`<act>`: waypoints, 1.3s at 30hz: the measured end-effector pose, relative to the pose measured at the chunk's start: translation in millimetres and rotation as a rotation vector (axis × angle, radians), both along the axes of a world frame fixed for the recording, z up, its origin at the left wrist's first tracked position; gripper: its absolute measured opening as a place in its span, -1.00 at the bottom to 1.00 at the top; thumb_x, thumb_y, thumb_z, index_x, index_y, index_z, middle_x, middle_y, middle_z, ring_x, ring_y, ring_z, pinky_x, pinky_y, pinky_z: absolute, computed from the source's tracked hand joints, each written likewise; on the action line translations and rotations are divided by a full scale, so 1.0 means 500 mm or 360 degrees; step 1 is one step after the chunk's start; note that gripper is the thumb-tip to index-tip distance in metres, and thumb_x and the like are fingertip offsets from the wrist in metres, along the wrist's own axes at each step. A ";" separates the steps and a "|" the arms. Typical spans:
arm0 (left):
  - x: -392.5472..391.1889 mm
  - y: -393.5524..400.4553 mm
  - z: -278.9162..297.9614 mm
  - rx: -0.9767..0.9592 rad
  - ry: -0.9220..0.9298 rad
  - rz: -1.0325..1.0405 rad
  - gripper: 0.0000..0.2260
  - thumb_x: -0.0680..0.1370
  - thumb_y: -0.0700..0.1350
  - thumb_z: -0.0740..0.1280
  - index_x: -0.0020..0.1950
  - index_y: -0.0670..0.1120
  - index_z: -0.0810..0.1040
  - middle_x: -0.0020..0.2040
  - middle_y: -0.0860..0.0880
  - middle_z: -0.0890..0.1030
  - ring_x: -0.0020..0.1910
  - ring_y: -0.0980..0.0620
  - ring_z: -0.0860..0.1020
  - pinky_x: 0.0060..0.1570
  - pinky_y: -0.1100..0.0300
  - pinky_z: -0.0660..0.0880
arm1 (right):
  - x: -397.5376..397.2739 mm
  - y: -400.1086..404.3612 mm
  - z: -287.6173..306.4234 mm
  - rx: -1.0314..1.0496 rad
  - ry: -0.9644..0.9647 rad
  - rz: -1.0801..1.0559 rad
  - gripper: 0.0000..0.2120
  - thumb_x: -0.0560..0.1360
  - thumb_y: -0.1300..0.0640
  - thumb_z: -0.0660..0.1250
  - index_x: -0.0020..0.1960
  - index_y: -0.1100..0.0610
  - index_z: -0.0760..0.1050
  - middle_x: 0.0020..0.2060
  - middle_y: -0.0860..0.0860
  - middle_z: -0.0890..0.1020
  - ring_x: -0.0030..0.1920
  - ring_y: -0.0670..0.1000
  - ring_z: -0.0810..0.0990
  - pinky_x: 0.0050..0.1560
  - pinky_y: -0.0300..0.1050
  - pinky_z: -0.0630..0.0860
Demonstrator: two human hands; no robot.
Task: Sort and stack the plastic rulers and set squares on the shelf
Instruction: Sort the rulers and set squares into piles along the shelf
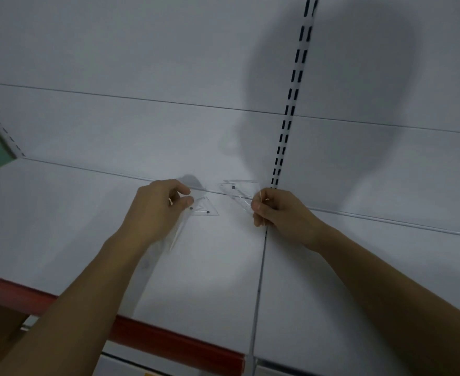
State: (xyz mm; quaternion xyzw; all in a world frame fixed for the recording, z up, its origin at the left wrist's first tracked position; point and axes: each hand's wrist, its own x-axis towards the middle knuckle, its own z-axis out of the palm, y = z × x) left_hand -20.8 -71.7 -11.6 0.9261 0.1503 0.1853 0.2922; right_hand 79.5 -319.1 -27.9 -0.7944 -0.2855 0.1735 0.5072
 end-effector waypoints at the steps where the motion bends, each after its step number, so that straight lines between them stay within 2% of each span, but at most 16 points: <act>1: -0.005 -0.010 0.008 -0.0075 -0.0046 0.0001 -0.96 0.56 -0.04 0.41 -0.04 0.05 0.67 -0.18 0.12 0.63 -0.21 0.19 0.57 -0.31 0.38 0.43 | -0.006 -0.006 0.006 -0.0007 0.0032 -0.0013 -0.85 0.65 0.19 0.23 -0.08 0.14 0.48 -0.33 0.03 0.66 -0.30 -0.02 0.55 -0.13 -0.11 0.50; 3: -0.017 -0.037 0.022 -0.0260 -0.0175 -0.0026 -0.89 0.59 -0.05 0.37 -0.06 0.05 0.70 -0.20 0.17 0.66 -0.25 0.24 0.57 -0.28 0.45 0.42 | -0.022 -0.027 0.023 -0.0059 0.0067 -0.0024 -0.85 0.67 0.13 0.22 -0.06 0.15 0.46 -0.36 0.05 0.64 -0.36 -0.04 0.52 -0.23 -0.17 0.48; 6: -0.038 -0.093 0.037 -0.0733 -0.0392 -0.0075 -0.80 0.64 -0.16 0.28 -0.01 0.01 0.71 -0.24 0.19 0.64 -0.29 0.19 0.53 -0.19 0.23 0.61 | -0.050 -0.079 0.047 -0.0099 0.0055 -0.0073 -0.82 0.67 0.07 0.22 -0.02 0.16 0.46 -0.40 0.03 0.58 -0.41 -0.03 0.47 -0.31 -0.18 0.44; 8: -0.044 -0.141 0.041 -0.1015 -0.0432 -0.0123 -0.76 0.66 -0.21 0.23 0.00 -0.03 0.69 -0.25 0.11 0.60 -0.27 0.15 0.54 -0.14 0.16 0.66 | -0.067 -0.124 0.056 -0.0070 0.0055 -0.0143 -0.84 0.68 0.10 0.19 0.01 0.16 0.47 -0.40 0.01 0.56 -0.39 -0.01 0.45 -0.29 -0.12 0.44; 11: -0.040 -0.218 0.047 -0.1172 -0.0372 -0.0215 -0.77 0.66 -0.21 0.22 -0.03 -0.05 0.66 -0.26 0.12 0.60 -0.26 0.12 0.56 -0.12 0.09 0.67 | -0.096 -0.211 0.062 -0.0024 0.0069 -0.0221 -0.84 0.69 0.23 0.13 0.10 0.10 0.49 -0.39 -0.03 0.54 -0.37 -0.01 0.46 -0.28 -0.16 0.44; 14: -0.026 -0.286 0.056 -0.1103 -0.0292 -0.0333 -0.77 0.64 -0.20 0.24 -0.06 0.01 0.65 -0.28 0.11 0.60 -0.24 0.10 0.57 -0.13 0.10 0.64 | -0.133 -0.304 0.060 0.0050 0.0062 -0.0378 -0.73 0.67 0.34 0.12 0.17 0.08 0.52 -0.31 0.03 0.59 -0.33 0.01 0.52 -0.24 -0.18 0.49; 16: -0.014 -0.328 0.062 -0.1024 -0.0262 -0.0401 -0.80 0.63 -0.21 0.26 -0.07 0.01 0.63 -0.26 0.07 0.63 -0.29 0.15 0.57 -0.19 0.14 0.56 | -0.157 -0.363 0.053 0.0108 0.0012 -0.0560 -0.72 0.65 0.36 0.17 0.14 0.09 0.58 -0.28 0.06 0.65 -0.34 0.02 0.55 -0.24 -0.17 0.51; 19: 0.002 -0.394 0.072 -0.0908 -0.0228 -0.0479 -0.85 0.60 -0.21 0.29 -0.07 -0.01 0.60 -0.26 0.09 0.66 -0.37 0.19 0.57 -0.24 0.17 0.47 | -0.187 -0.448 0.047 0.0200 -0.0064 -0.0931 -0.80 0.61 0.32 0.28 0.02 0.12 0.66 -0.28 0.08 0.71 -0.41 -0.01 0.54 -0.29 -0.22 0.51; 24: 0.017 -0.522 0.086 -0.0850 -0.0094 -0.0601 -0.91 0.60 -0.21 0.32 -0.05 -0.06 0.59 -0.25 0.08 0.71 -0.36 0.11 0.62 -0.20 0.05 0.54 | -0.207 -0.598 0.065 0.0228 -0.0082 -0.1352 -0.89 0.56 0.21 0.38 -0.09 0.15 0.68 -0.29 0.06 0.73 -0.45 0.00 0.55 -0.35 -0.23 0.55; 27: 0.026 -0.616 0.088 -0.0804 -0.0039 -0.0686 -0.93 0.59 -0.17 0.35 -0.07 -0.06 0.61 -0.25 0.11 0.71 -0.36 0.10 0.64 -0.21 0.13 0.49 | -0.206 -0.703 0.068 0.0179 -0.0076 -0.1452 -0.84 0.55 0.16 0.40 -0.15 0.21 0.68 -0.35 0.09 0.71 -0.46 0.02 0.58 -0.33 -0.13 0.57; 32: 0.052 -0.819 0.078 -0.0767 0.0034 -0.0790 -0.89 0.60 -0.18 0.34 -0.04 -0.02 0.64 -0.23 0.14 0.72 -0.34 0.12 0.67 -0.20 0.15 0.48 | -0.194 -0.916 0.059 0.0043 -0.0072 -0.1556 -0.69 0.55 0.02 0.40 -0.25 0.22 0.66 -0.43 0.10 0.67 -0.49 0.01 0.56 -0.40 -0.15 0.51; 39: 0.098 -1.065 0.049 -0.0742 0.0208 -0.0841 -0.82 0.62 -0.25 0.30 -0.02 -0.03 0.66 -0.21 0.12 0.72 -0.29 0.09 0.69 -0.20 0.17 0.47 | -0.116 -1.184 0.030 -0.0162 -0.0025 -0.1390 -0.69 0.59 0.04 0.35 -0.23 0.20 0.66 -0.38 0.07 0.70 -0.45 0.00 0.60 -0.36 -0.15 0.50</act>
